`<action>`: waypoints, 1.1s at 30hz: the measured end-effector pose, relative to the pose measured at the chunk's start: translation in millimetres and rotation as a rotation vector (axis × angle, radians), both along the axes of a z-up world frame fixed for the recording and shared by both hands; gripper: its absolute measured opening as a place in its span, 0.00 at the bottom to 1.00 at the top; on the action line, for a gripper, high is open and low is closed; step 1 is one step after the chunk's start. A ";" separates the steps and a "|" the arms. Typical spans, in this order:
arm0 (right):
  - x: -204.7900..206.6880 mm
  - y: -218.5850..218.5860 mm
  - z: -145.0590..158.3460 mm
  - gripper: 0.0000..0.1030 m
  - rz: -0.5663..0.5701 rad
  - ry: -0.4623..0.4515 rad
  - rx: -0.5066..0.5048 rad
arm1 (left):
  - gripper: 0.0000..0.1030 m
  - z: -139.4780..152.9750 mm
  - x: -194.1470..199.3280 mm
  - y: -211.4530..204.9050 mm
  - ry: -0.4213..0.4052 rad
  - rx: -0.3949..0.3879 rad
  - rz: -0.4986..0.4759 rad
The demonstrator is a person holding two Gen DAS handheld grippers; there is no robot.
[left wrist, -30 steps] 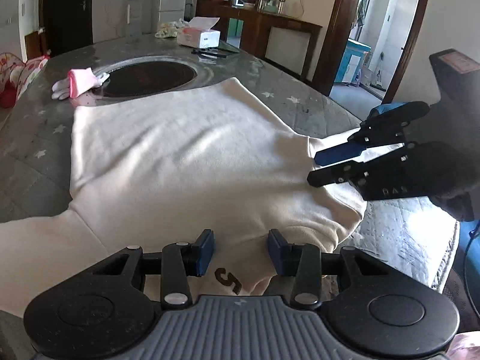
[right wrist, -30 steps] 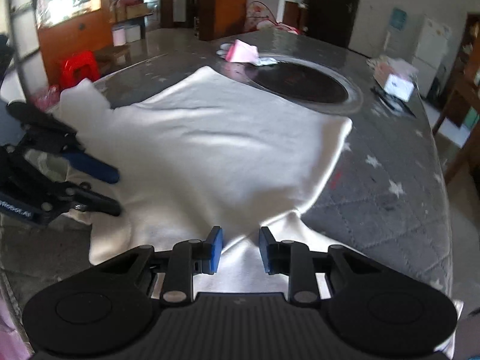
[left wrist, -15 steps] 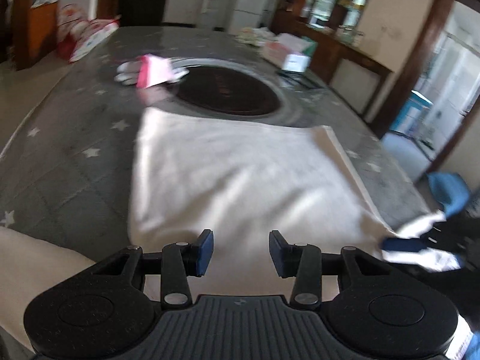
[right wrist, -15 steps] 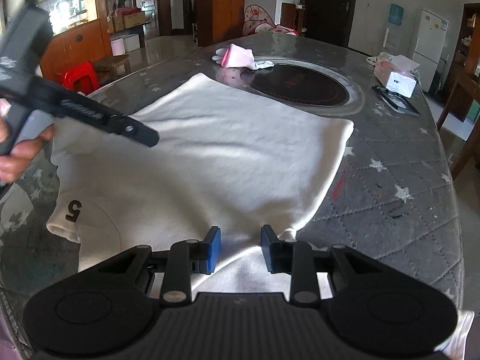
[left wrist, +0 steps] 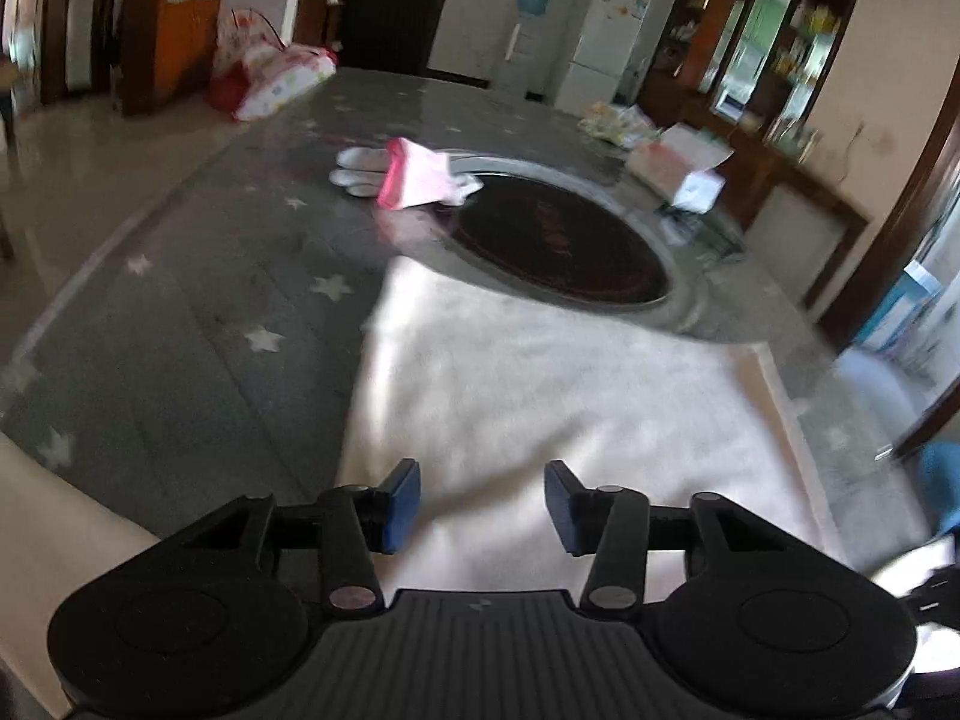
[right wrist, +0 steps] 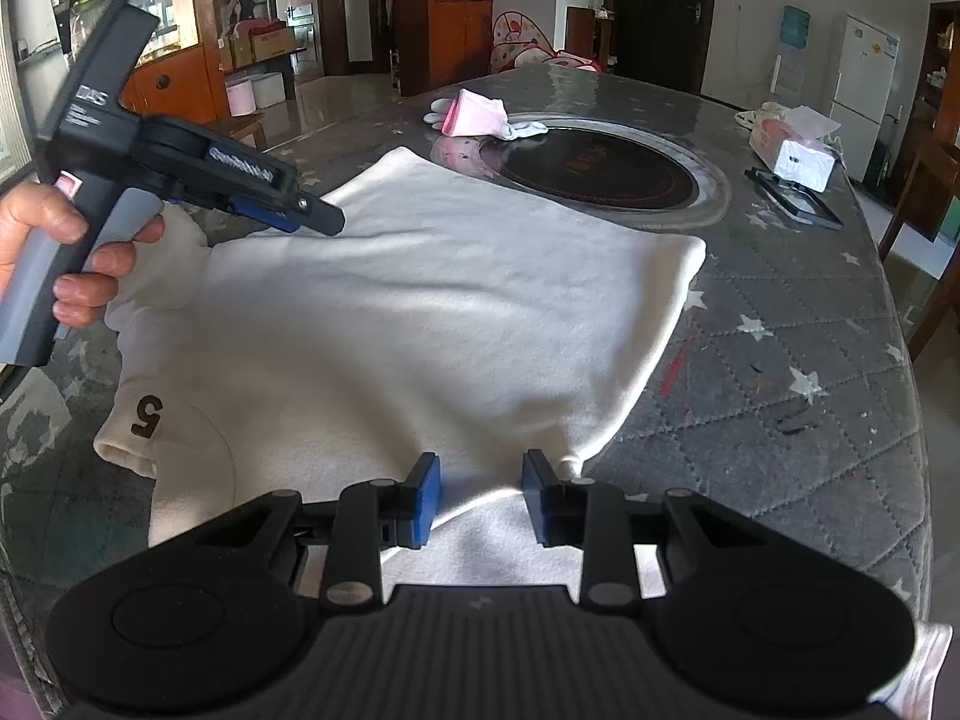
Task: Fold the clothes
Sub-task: 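Smooth the flipped sweatshirt flat with both grippers, then open them, then grasp the sleeve cuff with the right gripper and lift it up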
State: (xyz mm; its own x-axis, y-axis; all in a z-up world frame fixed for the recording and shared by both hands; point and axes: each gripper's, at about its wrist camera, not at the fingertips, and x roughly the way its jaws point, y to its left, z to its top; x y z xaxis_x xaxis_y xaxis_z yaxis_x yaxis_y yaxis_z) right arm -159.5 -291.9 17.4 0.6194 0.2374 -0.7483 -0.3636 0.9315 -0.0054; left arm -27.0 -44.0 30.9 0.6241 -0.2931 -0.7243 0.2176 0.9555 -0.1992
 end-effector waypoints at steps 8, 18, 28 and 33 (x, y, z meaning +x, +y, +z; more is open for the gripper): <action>-12.4 6.1 6.7 0.29 0.007 -0.044 -0.004 | 0.52 13.1 -28.6 -9.8 -0.045 -0.003 -0.058; -28.2 7.4 7.1 0.29 0.004 -0.044 -0.026 | 0.54 8.6 -90.7 -42.0 -0.050 0.077 -0.272; -44.1 -2.0 15.2 0.29 -0.037 -0.061 -0.009 | 0.56 3.0 -115.8 -48.9 -0.050 0.120 -0.324; -59.5 -33.8 22.6 0.30 -0.163 -0.081 -0.001 | 0.58 13.4 -123.3 -52.6 -0.080 0.111 -0.338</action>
